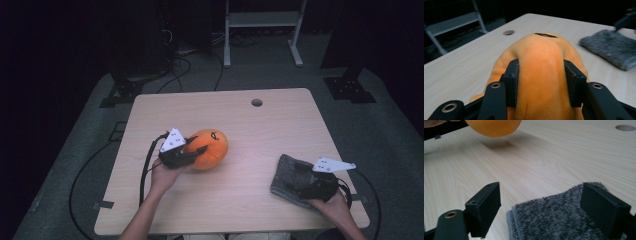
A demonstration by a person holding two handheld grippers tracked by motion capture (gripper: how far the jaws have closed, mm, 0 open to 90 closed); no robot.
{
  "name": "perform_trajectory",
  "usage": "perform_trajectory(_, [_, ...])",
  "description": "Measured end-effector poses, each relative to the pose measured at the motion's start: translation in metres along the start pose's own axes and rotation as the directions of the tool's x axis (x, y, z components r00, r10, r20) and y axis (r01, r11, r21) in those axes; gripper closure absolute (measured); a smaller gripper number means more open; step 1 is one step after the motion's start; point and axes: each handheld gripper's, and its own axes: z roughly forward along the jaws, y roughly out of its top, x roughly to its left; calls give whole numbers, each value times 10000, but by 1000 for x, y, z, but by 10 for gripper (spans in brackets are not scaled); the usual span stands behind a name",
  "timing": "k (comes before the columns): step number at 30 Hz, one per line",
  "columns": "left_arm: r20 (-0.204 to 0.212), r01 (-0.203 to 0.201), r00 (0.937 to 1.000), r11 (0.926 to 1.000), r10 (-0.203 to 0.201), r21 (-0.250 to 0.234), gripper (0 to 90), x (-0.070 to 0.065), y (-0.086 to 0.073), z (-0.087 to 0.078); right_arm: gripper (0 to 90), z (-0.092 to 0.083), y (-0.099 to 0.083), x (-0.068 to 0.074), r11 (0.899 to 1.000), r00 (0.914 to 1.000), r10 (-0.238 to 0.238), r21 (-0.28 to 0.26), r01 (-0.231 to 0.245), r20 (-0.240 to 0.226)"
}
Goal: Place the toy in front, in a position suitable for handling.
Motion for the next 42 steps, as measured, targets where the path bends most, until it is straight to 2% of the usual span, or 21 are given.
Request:
perform_trajectory(4, [655, -287, 9974, 9996, 284, 47, 537, -16, 5, 14, 156, -2, -1, -3, 9999, 9999, 106, -33, -106, 72])
perform_trajectory(9, [1161, -519, 9920, 9985, 494, 186, 531, -31, 8, 26, 155, -4, -1, -5, 10000, 9999, 6, -26, -6, 169])
perform_trajectory(15, [1781, -821, 9812, 9958, 737, 399, 519, -46, 6, 34, 156, -3, -2, -12, 9999, 9996, 12, 170, -17, 295])
perform_trajectory(20, [2257, -1051, 9705, 9914, 850, 783, 492, -55, -1, 42, 182, 1, -4, -21, 9982, 9987, -34, 603, 4, 503])
perform_trajectory(21, [2249, -1113, 9699, 9915, 935, 677, 481, -57, -3, 42, 186, 3, -5, -23, 9971, 9985, -62, 759, 21, 546])
perform_trajectory(24, [2180, -1175, 9704, 9917, 1036, 522, 427, -59, -4, 42, 196, 9, -7, -27, 9927, 9985, -46, 1204, -19, 539])
perform_trajectory(28, [1956, -1153, 9749, 9927, 1060, 367, 232, -60, -2, 39, 205, 18, -8, -29, 9839, 9977, -161, 1787, 41, 661])
perform_trajectory(32, [1849, -904, 9789, 9958, 868, 110, 115, -59, 4, 28, 228, 23, -6, -33, 9775, 9959, -174, 2109, -16, 882])
perform_trajectory(35, [1774, -873, 9804, 9962, 857, 11, 91, -58, 2, 17, 258, 27, -7, -34, 9713, 9943, -222, 2378, -31, 1039])
perform_trajectory(38, [1714, -670, 9830, 9978, 662, -12, 78, -55, -3, 6, 296, 29, -8, -34, 9650, 9933, -334, 2623, 33, 1103])
perform_trajectory(42, [1552, -434, 9869, 9990, 442, -83, 66, -50, -8, -6, 388, 31, -9, -33, 9608, 9904, -521, 2769, 147, 1283])
